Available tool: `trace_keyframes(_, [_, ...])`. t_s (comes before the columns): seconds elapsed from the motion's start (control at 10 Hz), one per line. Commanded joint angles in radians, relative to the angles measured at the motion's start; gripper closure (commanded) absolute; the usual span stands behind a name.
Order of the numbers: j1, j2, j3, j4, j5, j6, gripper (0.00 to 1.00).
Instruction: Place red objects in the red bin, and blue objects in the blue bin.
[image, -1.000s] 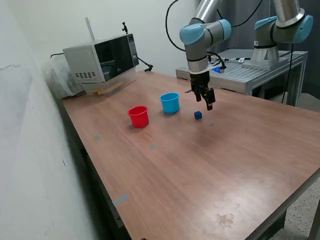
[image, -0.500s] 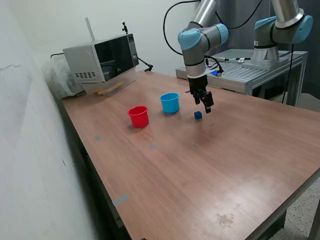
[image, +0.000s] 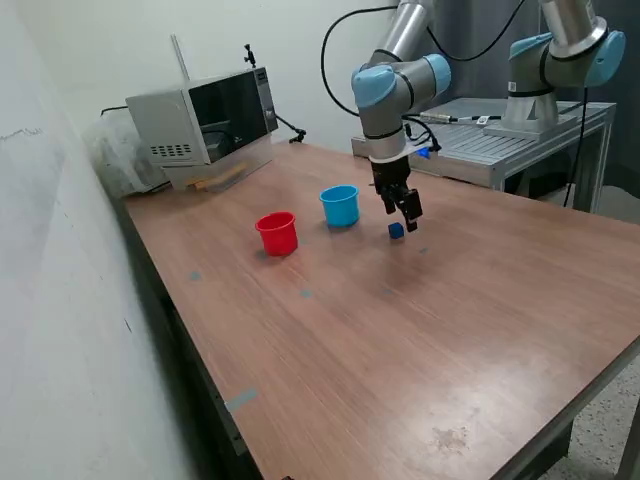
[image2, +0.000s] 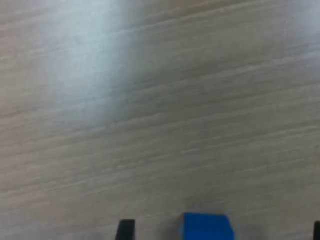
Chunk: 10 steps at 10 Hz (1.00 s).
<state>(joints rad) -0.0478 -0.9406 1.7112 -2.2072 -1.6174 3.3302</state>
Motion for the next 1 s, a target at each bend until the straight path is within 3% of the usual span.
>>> trace_keyframes(0.0, [-0.003,0.010,-0.019,-0.002,0.001,-0.017,0.00])
trace_keyframes(0.9, [-0.020,0.040,-0.030,-0.002,0.011,-0.034,0.00])
